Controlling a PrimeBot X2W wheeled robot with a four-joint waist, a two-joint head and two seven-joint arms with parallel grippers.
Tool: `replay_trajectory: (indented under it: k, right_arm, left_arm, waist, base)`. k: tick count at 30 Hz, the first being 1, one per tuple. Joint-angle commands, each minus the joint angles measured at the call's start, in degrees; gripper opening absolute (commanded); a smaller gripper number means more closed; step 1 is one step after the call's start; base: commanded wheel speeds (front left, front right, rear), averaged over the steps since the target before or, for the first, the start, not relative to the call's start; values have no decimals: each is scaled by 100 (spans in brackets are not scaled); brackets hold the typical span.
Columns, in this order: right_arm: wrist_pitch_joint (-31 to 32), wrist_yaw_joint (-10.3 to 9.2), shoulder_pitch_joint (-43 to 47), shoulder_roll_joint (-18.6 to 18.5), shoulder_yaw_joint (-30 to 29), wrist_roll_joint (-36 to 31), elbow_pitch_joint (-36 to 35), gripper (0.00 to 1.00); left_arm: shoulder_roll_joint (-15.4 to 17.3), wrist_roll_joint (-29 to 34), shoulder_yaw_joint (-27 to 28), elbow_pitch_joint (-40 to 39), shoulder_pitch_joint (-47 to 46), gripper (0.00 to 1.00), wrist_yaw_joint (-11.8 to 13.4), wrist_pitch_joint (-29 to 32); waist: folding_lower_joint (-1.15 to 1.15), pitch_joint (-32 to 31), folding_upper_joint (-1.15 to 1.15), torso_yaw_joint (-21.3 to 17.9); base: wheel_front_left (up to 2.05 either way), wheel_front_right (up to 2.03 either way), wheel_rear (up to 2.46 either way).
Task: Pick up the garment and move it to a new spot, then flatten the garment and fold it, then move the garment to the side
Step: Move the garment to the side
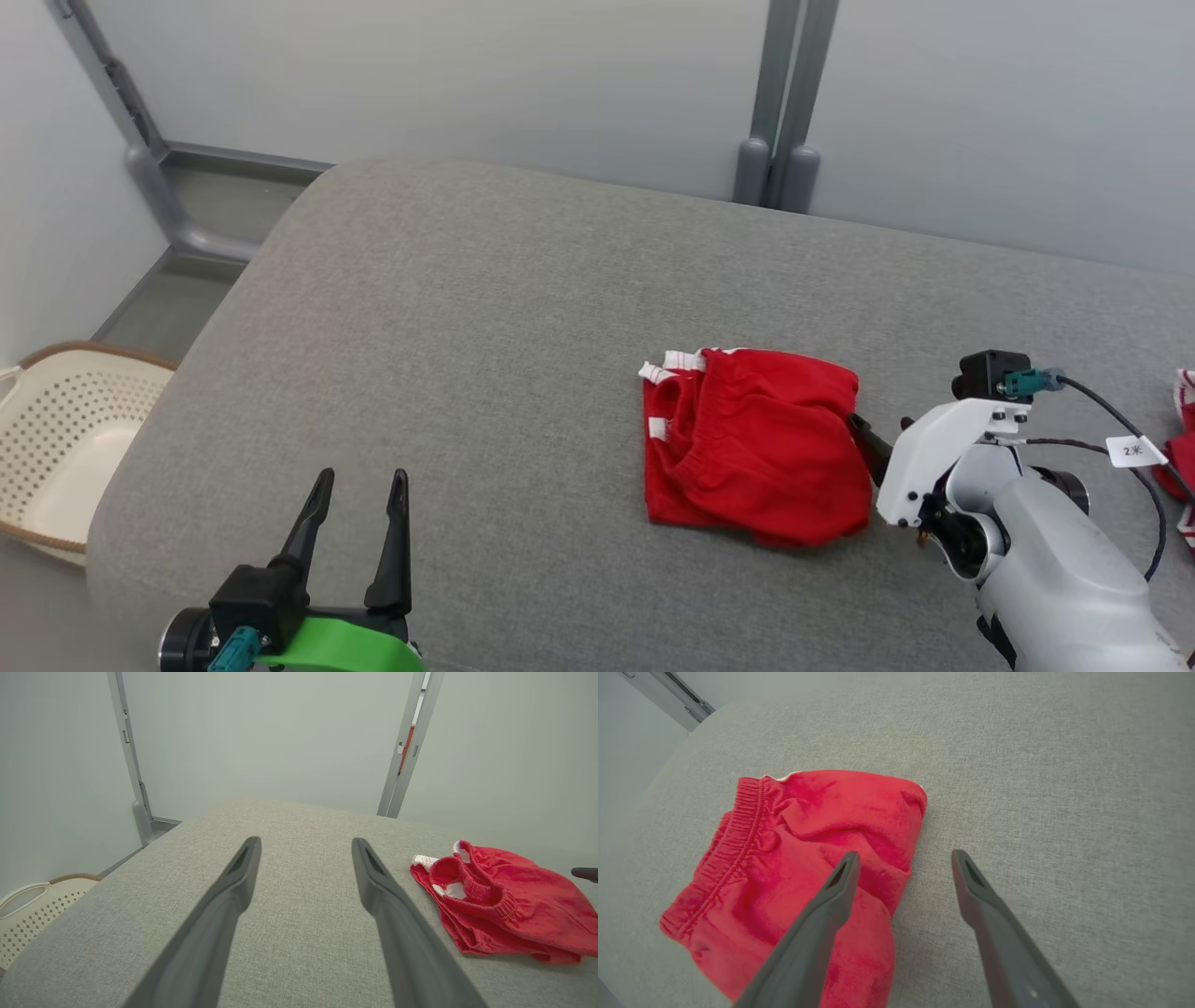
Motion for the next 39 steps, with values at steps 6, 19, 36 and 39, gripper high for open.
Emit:
replay_trajectory:
  k: [6, 19, 36, 39]
  right_arm:
    - [258, 3, -360, -46, -108, 63, 749, 100]
    - [411, 3, -496, 284, -54, 422, 1412, 0]
    - [-123, 2, -603, -182, 772, 770, 482, 0]
    - [-191, 2, -570, -246, 880, 826, 353, 0]
  left_arm:
    - [2, -61, -35, 17, -186, 100, -16, -14]
    - [-1, -38, -6, 21, -293, 100, -16, -14]
    - [175, -181, -600, -13, -477, 100, -16, -14]
    - [196, -194, -647, -2, -535, 100, -16, -14]
  waist:
    - [0, 362, 0, 587]
    - [0, 497, 0, 587]
    - [0, 252, 0, -1224]
    - [0, 259, 0, -1633]
  base:
    - [0, 0, 0]
    - [0, 0, 0]
    - [0, 0, 0]
    - [0, 0, 0]
